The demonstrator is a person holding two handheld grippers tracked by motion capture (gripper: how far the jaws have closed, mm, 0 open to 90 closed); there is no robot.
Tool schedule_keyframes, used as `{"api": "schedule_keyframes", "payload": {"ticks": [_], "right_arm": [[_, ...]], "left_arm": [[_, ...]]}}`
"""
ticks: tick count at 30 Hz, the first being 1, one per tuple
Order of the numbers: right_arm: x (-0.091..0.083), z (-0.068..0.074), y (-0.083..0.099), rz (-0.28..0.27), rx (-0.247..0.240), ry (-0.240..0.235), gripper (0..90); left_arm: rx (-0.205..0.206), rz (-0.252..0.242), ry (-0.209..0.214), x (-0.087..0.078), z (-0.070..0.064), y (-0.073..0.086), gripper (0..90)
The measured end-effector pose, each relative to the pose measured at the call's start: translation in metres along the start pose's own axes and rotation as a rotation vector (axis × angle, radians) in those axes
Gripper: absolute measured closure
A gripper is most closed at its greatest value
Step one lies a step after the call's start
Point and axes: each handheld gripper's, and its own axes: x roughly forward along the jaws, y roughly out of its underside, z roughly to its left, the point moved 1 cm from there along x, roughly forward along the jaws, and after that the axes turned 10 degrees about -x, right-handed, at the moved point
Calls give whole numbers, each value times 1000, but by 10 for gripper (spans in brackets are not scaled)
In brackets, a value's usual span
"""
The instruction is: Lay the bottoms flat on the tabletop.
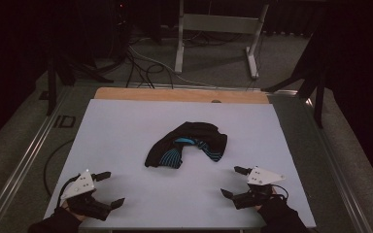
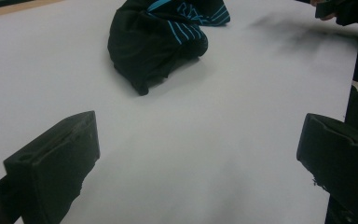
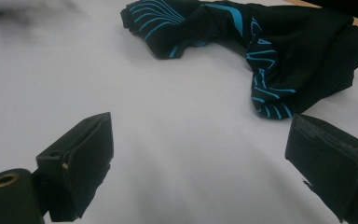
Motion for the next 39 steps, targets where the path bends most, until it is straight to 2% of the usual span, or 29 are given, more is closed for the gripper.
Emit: {"api": "schedule_keyframes", "payload": {"ticks": [11,13,16,21,22,23,24,26,29,32,35,39], "right_arm": [[0,4,-1,32,2,-29,79],[1,5,-1,46,-11,-35,79],[1,7,-3,64,2,-67,78],[2,8,-7,74,-8,-74,79],[1,10,-10,74,-12,-73,78],[1,10,-10,74,-12,-73,78],[-1,10,-13,64,-12,-80,79],[-2,9,-16,66,-14,-71,79],[-2,9,-20,66,-18,-64,79],[-9,9,-32,44,-35,-54,79],[-12,9,-37,39,-29,-48,79],[-16,9,-46,35,-45,-49,79]], "left_arm": [[10,15,23,2,-2,-1,0],[13,15,31,2,-3,-1,0],[-3,17,43,2,-2,0,0],[5,20,70,3,-5,-3,0],[6,29,112,4,-7,-6,0],[6,29,112,4,-7,-6,0],[-17,23,141,4,-6,-8,0],[-2,24,130,3,-6,-12,0],[3,14,136,2,-8,-17,0],[33,5,144,-2,-14,-29,0],[39,-2,149,-3,-15,-34,0],[44,-24,154,-5,-16,-41,0]]}}
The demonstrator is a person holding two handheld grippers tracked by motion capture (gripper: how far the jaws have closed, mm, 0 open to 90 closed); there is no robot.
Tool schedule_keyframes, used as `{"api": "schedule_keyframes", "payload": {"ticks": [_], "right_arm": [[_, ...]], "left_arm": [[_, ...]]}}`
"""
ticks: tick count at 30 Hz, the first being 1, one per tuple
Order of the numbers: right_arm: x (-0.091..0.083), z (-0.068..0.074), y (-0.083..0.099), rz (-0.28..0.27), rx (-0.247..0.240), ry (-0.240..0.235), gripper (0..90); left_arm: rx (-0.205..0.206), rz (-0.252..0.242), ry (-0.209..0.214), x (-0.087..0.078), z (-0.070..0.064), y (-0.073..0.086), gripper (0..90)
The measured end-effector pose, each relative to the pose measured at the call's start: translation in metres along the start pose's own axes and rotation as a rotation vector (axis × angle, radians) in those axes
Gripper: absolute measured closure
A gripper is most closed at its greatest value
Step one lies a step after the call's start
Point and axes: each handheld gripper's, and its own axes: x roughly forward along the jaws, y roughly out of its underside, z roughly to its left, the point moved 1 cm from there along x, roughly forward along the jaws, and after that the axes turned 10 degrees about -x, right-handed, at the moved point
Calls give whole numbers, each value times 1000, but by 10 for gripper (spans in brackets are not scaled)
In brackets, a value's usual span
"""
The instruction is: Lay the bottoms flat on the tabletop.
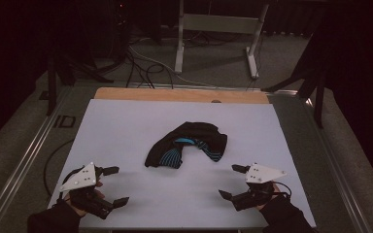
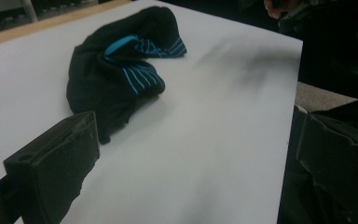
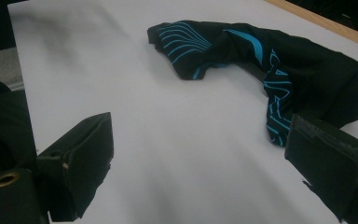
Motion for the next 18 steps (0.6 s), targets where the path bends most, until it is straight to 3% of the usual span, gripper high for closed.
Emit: {"api": "schedule_keyframes", "payload": {"ticks": [18], "right_arm": [[16,-19,-52,-51,-56,12,79]], "left_arm": [[32,14,-10,-1,6,-34,0]]}}
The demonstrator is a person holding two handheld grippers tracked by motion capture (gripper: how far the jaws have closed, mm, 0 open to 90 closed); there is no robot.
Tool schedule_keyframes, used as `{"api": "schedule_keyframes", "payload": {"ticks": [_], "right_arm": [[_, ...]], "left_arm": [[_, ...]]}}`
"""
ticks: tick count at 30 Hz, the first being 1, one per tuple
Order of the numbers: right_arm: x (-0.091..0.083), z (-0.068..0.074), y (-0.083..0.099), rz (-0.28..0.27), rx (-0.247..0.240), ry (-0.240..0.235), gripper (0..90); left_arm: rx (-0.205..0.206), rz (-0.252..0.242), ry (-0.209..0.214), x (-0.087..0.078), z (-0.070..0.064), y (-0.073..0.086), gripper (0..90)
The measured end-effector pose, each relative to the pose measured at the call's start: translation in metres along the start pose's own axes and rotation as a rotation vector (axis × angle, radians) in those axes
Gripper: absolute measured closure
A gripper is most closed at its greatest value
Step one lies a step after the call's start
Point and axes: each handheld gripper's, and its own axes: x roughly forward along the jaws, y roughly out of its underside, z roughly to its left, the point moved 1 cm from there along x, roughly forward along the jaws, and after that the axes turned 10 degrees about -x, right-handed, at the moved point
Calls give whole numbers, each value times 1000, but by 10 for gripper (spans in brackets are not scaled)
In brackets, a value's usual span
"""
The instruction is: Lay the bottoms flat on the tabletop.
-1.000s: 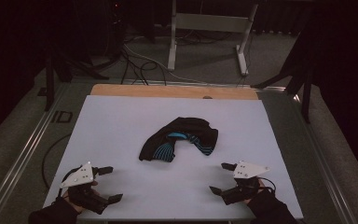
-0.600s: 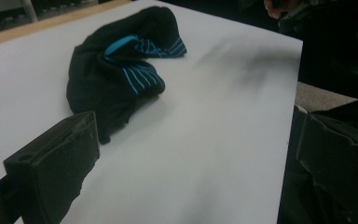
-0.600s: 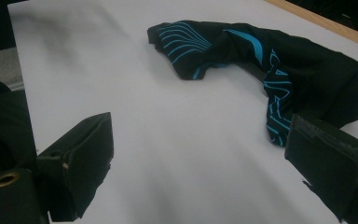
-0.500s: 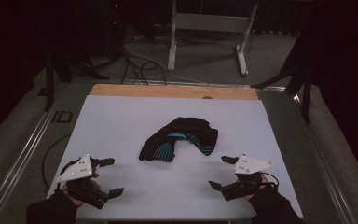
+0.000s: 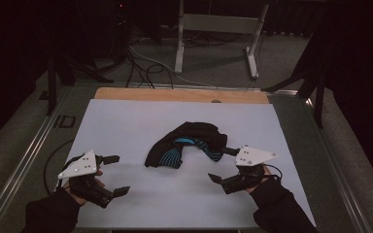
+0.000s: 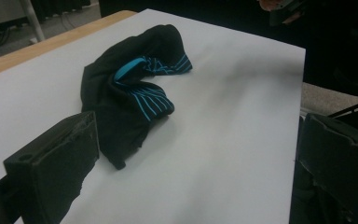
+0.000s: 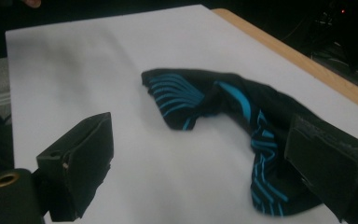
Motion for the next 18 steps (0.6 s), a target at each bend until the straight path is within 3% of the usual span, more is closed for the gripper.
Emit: {"api": "schedule_keyframes", "payload": {"ticks": [7,18], "right_arm": [[17,-9,-14,-30,3,37,79],[42,-13,-20,-18,35,23,79]], "left_arm": [[-9,3,-24,4,2,-10,0],[-39,-8,-88,20,11,-23,0]]}}
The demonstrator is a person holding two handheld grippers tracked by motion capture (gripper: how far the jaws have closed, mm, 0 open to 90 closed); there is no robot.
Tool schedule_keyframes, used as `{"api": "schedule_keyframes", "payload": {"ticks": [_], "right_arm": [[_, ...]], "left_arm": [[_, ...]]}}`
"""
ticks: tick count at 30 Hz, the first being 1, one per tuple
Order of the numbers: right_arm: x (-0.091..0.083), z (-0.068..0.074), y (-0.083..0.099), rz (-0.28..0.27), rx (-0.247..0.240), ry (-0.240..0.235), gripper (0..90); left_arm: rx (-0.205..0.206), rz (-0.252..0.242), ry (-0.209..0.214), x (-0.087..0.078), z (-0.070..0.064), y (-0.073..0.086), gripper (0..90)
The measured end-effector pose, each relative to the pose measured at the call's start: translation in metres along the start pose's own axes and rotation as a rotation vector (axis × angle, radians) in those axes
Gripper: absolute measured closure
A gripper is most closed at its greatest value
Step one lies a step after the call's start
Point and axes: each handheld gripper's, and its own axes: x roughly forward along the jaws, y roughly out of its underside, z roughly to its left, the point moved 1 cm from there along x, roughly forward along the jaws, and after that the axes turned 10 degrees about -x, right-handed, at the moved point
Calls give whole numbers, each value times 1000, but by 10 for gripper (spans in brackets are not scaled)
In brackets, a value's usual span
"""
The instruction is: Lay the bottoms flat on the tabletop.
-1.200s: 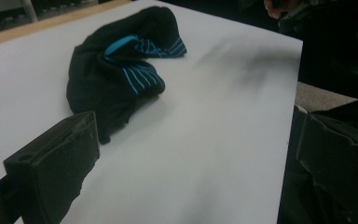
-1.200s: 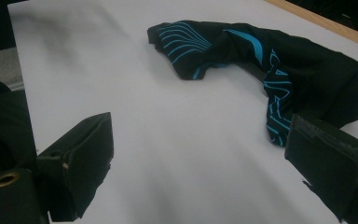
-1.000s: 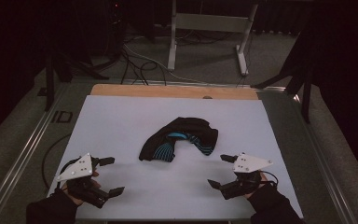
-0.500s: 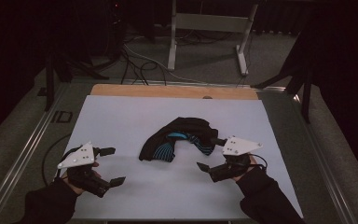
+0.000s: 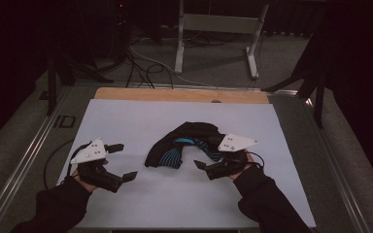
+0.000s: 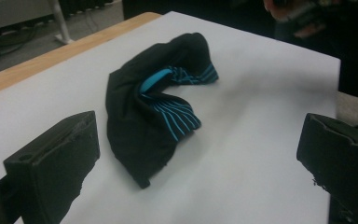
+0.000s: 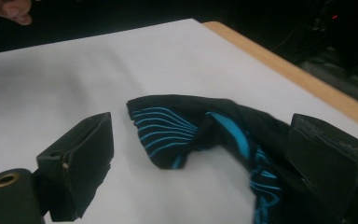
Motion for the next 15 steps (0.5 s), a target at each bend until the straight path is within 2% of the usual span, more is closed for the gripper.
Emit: {"api": "schedule_keyframes", "payload": {"ticks": [1,2,3,4,5,6,7,8,9,12,13,14,15], "right_arm": [[7,1,2,5,9,-2,79],[7,1,2,5,9,-2,79],[14,3,5,10,19,-16,80],[14,3,5,10,19,-16,80],[22,5,8,18,26,-23,80],[22,5,8,18,26,-23,80],[31,8,11,27,38,-38,80],[31,8,11,27,38,-38,80],[39,11,14,55,38,-49,80],[47,14,18,74,33,-62,80],[54,17,22,78,36,-69,132],[54,17,22,78,36,-69,132],[59,20,25,77,48,-73,142]], "left_arm": [[-16,-8,-22,5,2,-1,0],[-16,-8,-22,5,2,-1,0],[-21,-3,-59,10,3,-1,0],[-21,-3,-59,10,3,-1,0],[-21,8,-80,16,5,0,0],[-21,8,-80,16,5,0,0],[-20,11,-89,19,7,1,0],[-28,15,-91,22,8,2,0],[-63,44,-94,27,12,4,0],[-70,53,-112,33,16,7,0],[-87,61,-129,38,21,11,0],[-87,61,-129,38,21,11,0],[-107,74,-139,43,27,15,0]]}}
